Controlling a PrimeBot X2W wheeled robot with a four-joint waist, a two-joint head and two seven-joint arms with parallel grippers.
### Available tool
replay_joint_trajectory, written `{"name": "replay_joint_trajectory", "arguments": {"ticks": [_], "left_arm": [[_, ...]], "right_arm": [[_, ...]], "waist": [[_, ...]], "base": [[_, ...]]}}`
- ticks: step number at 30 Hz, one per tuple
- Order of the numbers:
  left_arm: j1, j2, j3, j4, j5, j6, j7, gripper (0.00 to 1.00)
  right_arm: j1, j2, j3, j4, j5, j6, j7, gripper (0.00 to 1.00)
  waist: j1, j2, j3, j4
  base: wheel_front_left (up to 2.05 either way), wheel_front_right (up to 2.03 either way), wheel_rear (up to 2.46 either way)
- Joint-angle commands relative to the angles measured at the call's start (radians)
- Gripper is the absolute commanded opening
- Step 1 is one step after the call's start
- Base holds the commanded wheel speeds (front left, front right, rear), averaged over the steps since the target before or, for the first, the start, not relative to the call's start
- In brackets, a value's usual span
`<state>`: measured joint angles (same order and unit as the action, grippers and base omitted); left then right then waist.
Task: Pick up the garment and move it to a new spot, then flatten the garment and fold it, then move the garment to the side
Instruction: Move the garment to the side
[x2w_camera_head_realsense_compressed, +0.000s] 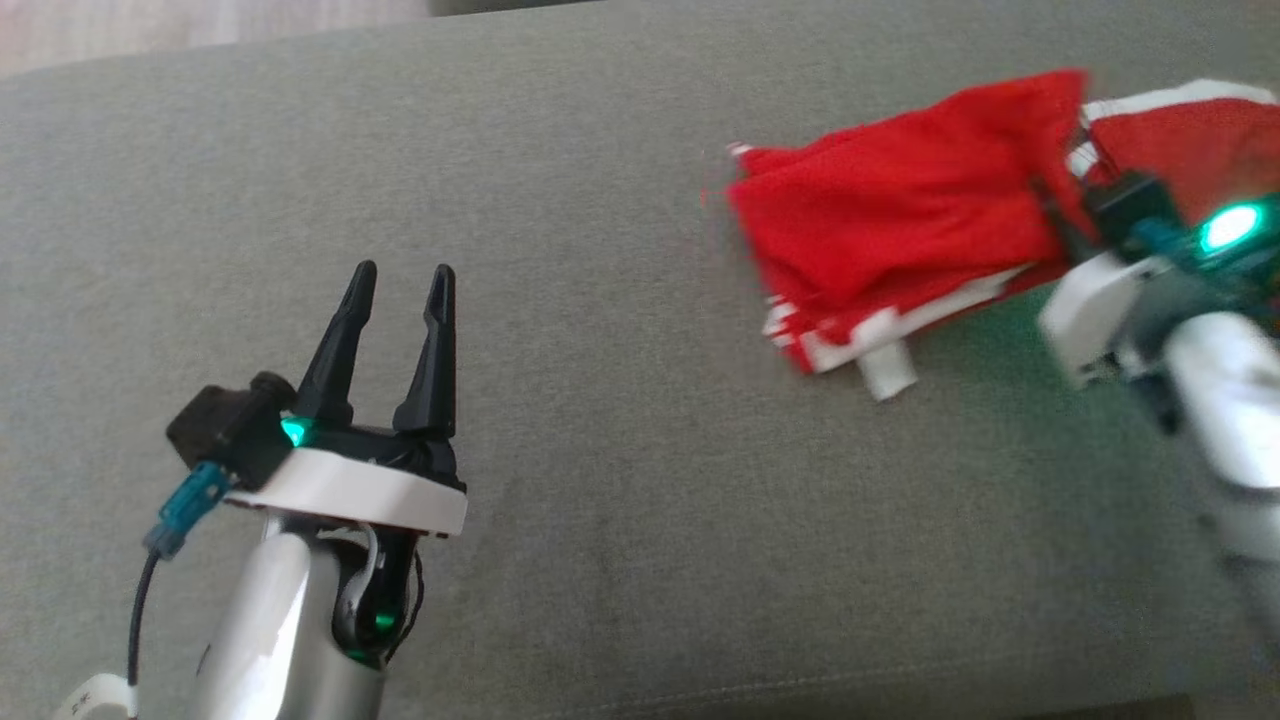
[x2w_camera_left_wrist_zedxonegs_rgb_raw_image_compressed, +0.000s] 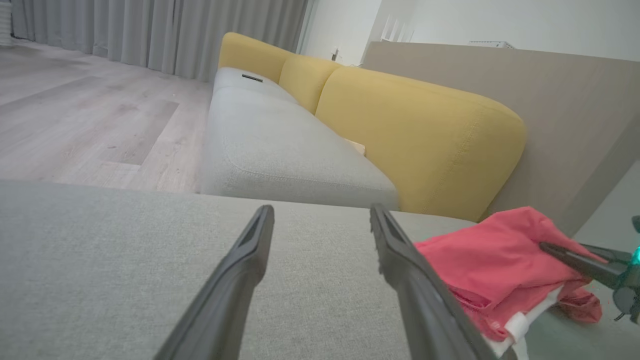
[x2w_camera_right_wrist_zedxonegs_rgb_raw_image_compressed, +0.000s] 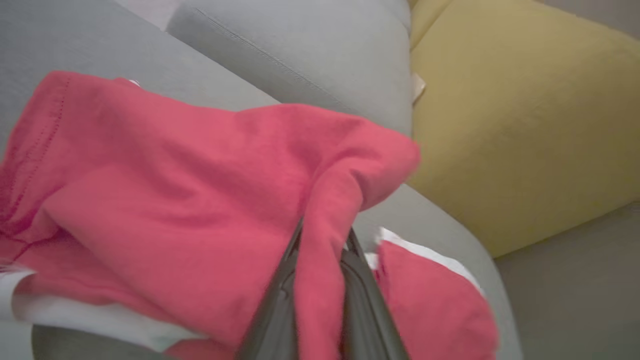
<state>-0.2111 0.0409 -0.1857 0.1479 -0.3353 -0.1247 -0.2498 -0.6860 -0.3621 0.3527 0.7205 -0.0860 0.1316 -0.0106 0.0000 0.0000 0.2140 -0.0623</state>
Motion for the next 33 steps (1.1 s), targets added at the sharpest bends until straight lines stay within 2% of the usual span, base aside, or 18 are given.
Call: {"name": "replay_joint_trajectory", "arguments": {"ticks": [1,6,7,13,19,25,29,30,31,32,33], "left_arm": [[-0.037,0.009,0.025,-0.038,0.008,-0.006,-0.012,1.00],[-0.052,0.009,0.018,-0.040,0.011,-0.006,-0.012,1.00],[-0.052,0.009,0.018,-0.040,0.011,-0.006,-0.012,1.00],[-0.073,0.009,0.004,-0.039,0.012,-0.006,-0.012,1.00],[-0.095,0.009,-0.003,-0.040,0.017,-0.006,-0.012,1.00],[-0.108,0.009,-0.004,-0.041,0.019,-0.006,-0.012,1.00],[-0.113,0.009,0.000,-0.040,0.021,-0.006,-0.012,1.00],[-0.114,0.009,0.001,-0.040,0.021,-0.006,-0.012,1.00],[-0.115,0.009,0.001,-0.039,0.022,-0.006,-0.012,1.00],[-0.116,0.009,0.002,-0.038,0.022,-0.006,-0.012,1.00],[-0.117,0.009,0.002,-0.036,0.022,-0.006,-0.012,1.00]], "right_arm": [[-0.029,-0.051,0.011,-0.046,0.014,-0.001,0.011,0.00],[-0.045,-0.207,-0.028,-0.092,0.045,-0.001,0.063,0.00],[-0.045,-0.207,-0.028,-0.092,0.045,-0.001,0.063,0.00],[-0.037,-0.321,-0.128,-0.070,0.015,-0.001,0.097,0.00],[-0.031,-0.350,-0.213,-0.039,-0.035,-0.001,0.107,0.00],[-0.026,-0.340,-0.285,-0.025,-0.102,-0.001,0.146,0.00],[-0.018,-0.310,-0.332,-0.034,-0.131,-0.001,0.182,0.00],[-0.017,-0.303,-0.346,-0.039,-0.138,-0.001,0.190,0.17],[-0.014,-0.297,-0.360,-0.044,-0.146,-0.001,0.195,0.75],[-0.012,-0.289,-0.376,-0.050,-0.150,-0.001,0.195,1.00],[-0.009,-0.282,-0.386,-0.056,-0.157,-0.001,0.194,1.00]], "waist": [[0.0000,0.0000,0.013,-0.011],[0.0000,0.0000,0.049,-0.017],[0.0000,0.0000,0.049,-0.017],[0.0000,0.0000,0.094,-0.001],[0.0000,0.0000,0.137,0.019],[0.0000,0.0000,0.167,0.028],[0.0000,0.0000,0.176,0.026],[0.0000,0.0000,0.177,0.025],[0.0000,0.0000,0.177,0.024],[0.0000,0.0000,0.177,0.023],[0.0000,0.0000,0.175,0.023]], "base": [[0.00,0.00,0.00],[0.00,0.00,0.00],[0.00,0.00,0.00],[0.00,0.00,0.00],[0.00,0.00,0.00],[0.00,0.00,0.00],[0.00,0.00,0.00],[0.00,0.00,0.00],[0.00,0.00,0.00],[0.00,0.00,0.00],[0.00,0.00,0.00]]}}
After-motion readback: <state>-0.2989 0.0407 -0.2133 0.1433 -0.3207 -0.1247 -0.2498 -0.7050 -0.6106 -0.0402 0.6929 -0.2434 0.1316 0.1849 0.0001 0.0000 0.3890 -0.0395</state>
